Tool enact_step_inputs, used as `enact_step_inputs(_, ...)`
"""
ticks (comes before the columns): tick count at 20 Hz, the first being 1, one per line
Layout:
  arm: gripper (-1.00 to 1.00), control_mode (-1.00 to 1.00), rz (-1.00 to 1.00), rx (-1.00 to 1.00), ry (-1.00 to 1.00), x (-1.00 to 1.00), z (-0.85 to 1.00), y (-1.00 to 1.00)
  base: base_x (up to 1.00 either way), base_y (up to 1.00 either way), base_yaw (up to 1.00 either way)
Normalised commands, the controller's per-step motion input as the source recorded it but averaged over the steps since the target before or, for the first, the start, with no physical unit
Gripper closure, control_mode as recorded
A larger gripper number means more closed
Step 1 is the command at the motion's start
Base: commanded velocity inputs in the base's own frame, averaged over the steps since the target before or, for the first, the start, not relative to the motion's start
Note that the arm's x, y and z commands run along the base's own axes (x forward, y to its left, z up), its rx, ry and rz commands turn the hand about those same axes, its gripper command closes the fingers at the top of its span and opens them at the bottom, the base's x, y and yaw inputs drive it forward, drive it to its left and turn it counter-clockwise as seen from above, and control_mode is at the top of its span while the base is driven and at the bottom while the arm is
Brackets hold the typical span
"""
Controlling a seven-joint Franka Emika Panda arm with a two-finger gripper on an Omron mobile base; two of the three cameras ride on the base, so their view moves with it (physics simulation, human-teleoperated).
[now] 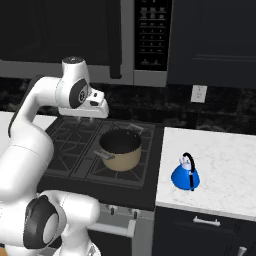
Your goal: Pick the kettle from the counter and place it on a stove burner. Then turn the burner on.
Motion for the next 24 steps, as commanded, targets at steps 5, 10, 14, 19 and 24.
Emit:
enact_step_inputs(5,-1.0,-1.0,-0.11,0.0,0.0,-0.08,0.0,-0.01,0.0,0.0,0.0)
enact_step_inputs(10,-1.0,-1.0,-0.18,0.0,0.0,-0.43,0.0,-0.17,0.0,0.0,0.0)
enact_step_inputs(14,-1.0,-1.0,-0.2,0.0,-0.01,-0.38,0.0,-0.47,0.0,0.0,0.0)
enact_step_inputs(19,-1.0,-1.0,-0.14,0.0,-0.01,-0.08,0.01,-0.62,0.0,0.0,0.0)
enact_step_inputs(24,-1.0,-1.0,-0.06,-0.01,0.0,0.02,0.04,-0.71,0.0,0.0,0.0)
